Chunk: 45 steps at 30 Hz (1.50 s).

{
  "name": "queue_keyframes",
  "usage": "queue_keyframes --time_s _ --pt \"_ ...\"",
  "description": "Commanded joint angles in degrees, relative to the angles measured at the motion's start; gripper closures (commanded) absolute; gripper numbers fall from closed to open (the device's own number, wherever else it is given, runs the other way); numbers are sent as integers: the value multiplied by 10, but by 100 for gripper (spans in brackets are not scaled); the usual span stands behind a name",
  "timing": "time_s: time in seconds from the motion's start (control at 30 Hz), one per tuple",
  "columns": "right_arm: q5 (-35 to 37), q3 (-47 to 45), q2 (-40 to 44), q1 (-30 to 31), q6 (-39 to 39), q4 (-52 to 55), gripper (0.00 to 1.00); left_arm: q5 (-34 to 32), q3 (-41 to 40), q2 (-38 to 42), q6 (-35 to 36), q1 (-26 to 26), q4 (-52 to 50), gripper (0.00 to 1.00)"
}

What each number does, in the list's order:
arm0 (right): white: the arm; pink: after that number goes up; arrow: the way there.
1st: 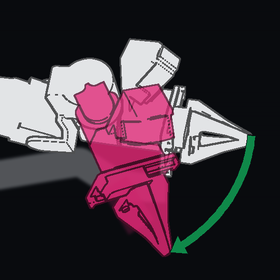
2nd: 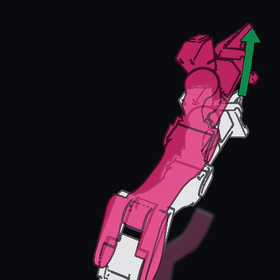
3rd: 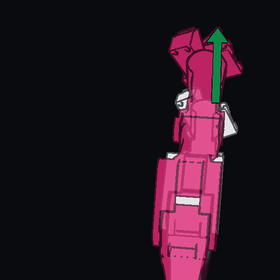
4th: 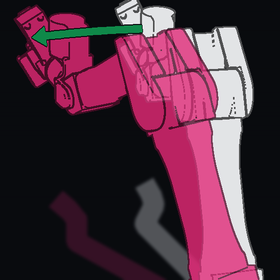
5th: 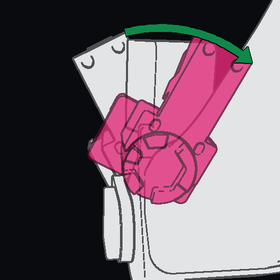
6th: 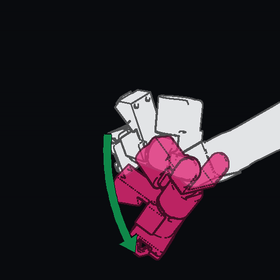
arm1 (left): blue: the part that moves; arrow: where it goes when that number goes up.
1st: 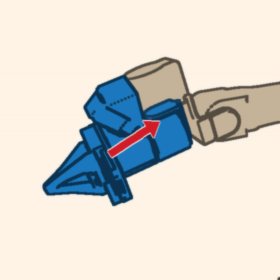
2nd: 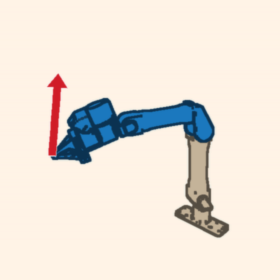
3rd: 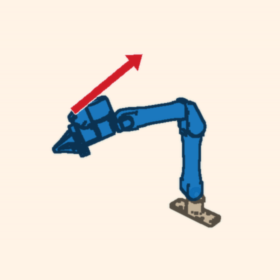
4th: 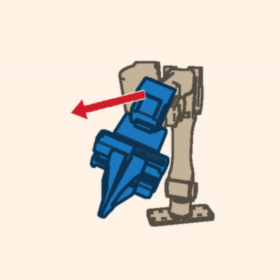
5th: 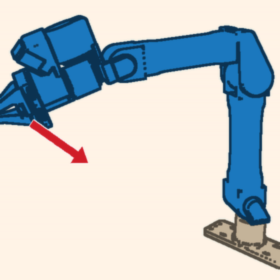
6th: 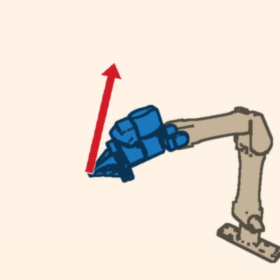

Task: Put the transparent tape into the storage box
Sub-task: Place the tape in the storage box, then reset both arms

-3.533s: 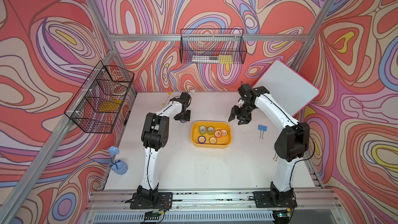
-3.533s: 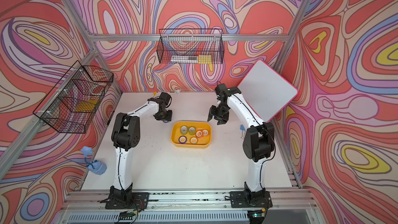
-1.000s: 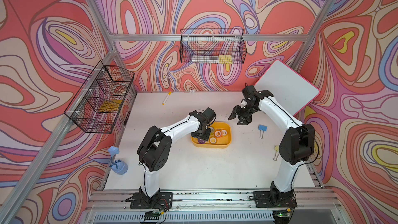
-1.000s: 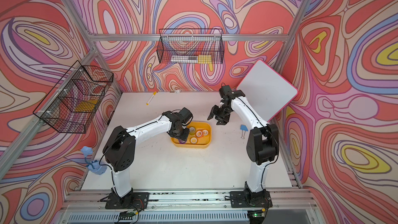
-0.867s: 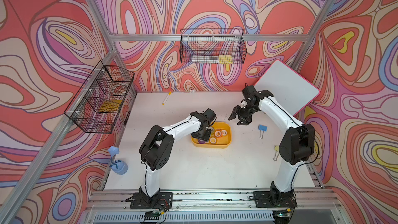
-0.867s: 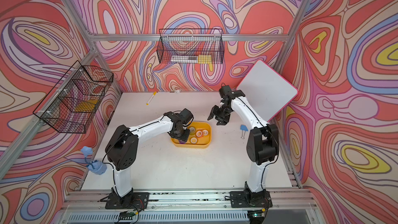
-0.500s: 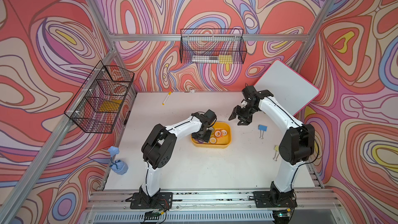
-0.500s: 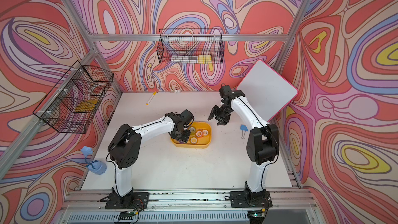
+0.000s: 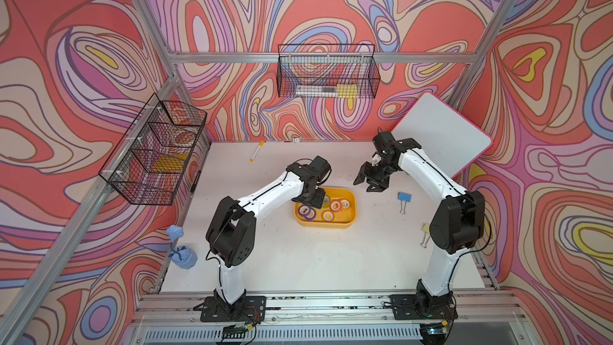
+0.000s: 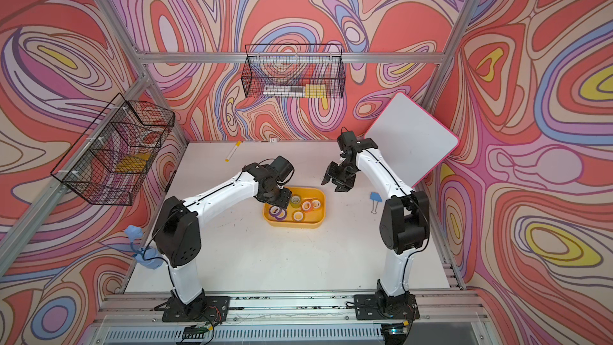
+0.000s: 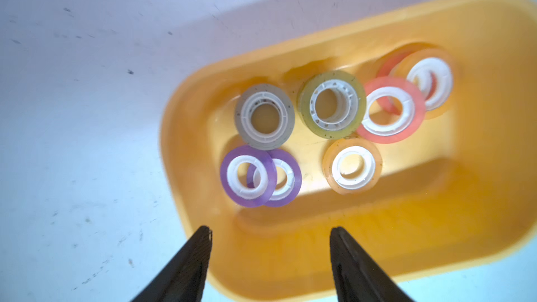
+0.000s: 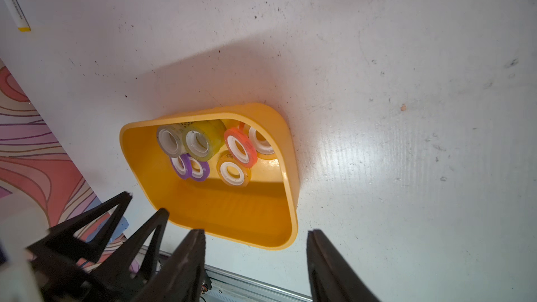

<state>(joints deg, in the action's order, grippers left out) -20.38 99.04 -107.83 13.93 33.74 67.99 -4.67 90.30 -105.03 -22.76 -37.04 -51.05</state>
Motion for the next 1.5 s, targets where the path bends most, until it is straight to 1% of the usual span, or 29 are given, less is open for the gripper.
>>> queue_keyframes --time_s 0.0,0.03,0.07,0.13,0.27,0.3,0.33,0.37,0.4,0.43,0.5,0.57,0.63,0.7,0.77,0.87,0.9,0.93,1.0,1.03,1.07,1.1,1.17,1.2,1.27,1.37,1.47 --pt "28 -1 25 -3 -24 -21 45 1 9 56 -10 28 -34 22" --pt "32 -6 30 -3 -29 -30 45 4 5 69 -11 38 -32 17" --pt "35 -15 37 -3 -35 -45 44 4 1 79 -8 45 -29 1" --pt "41 -39 56 -2 -46 -79 35 1 -9 97 -2 62 -24 1" --pt "69 -98 102 -3 -68 -162 25 -32 -50 135 10 88 3 1" --pt "75 -114 114 -4 -74 -188 4 -41 -71 148 10 97 21 1" --pt "78 -130 124 -4 -78 -214 2 -41 -95 162 10 108 44 1" --pt "81 -143 131 -4 -83 -236 2 -33 -115 173 12 121 62 1" --pt "81 -158 140 -5 -105 -263 2 -21 -134 183 12 136 81 1" --pt "94 -177 150 -5 -112 -295 2 -5 -151 193 23 152 99 1" --pt "125 -205 166 -6 -133 -344 2 -16 -188 212 39 167 142 1" --pt "147 -230 182 -6 -158 -389 2 -34 -227 236 75 174 195 1" --pt "168 -269 202 -6 -205 -453 2 -61 -280 265 118 175 269 1" --pt "200 -320 221 -8 -243 -523 2 -71 -332 290 133 189 329 1" --pt "220 -362 232 -20 -264 -570 2 -63 -371 307 123 219 355 1" --pt "219 -424 243 -65 -267 -586 2 -53 -430 323 131 263 416 0" --pt "196 -442 246 -80 -258 -638 2 -59 -452 328 132 274 438 0" --pt "191 -461 251 -95 -258 -659 2 -61 -473 333 132 287 460 1" --pt "193 -504 258 -114 -276 -706 2 -60 -516 338 148 306 518 1" --pt "196 -526 260 -122 -289 -738 2 -74 -538 339 152 312 551 0" --pt "198 -546 262 -126 -301 -768 2 -95 -555 341 149 316 573 1" --pt "199 -567 260 -131 -309 -804 2 -95 -573 343 151 322 603 1" --pt "197 -591 250 -136 -320 -855 2 -62 -601 347 165 330 679 1" --pt "191 -598 240 -140 -316 -874 2 -64 -633 345 168 330 717 1" --pt "174 -606 220 -146 -308 -904 2 -67 -658 331 180 330 779 1" --pt "166 -626 190 -149 -310 -971 2 -72 -684 291 185 337 865 1" --pt "169 -639 168 -151 -321 -1017 2 -64 -679 268 194 343 901 1"
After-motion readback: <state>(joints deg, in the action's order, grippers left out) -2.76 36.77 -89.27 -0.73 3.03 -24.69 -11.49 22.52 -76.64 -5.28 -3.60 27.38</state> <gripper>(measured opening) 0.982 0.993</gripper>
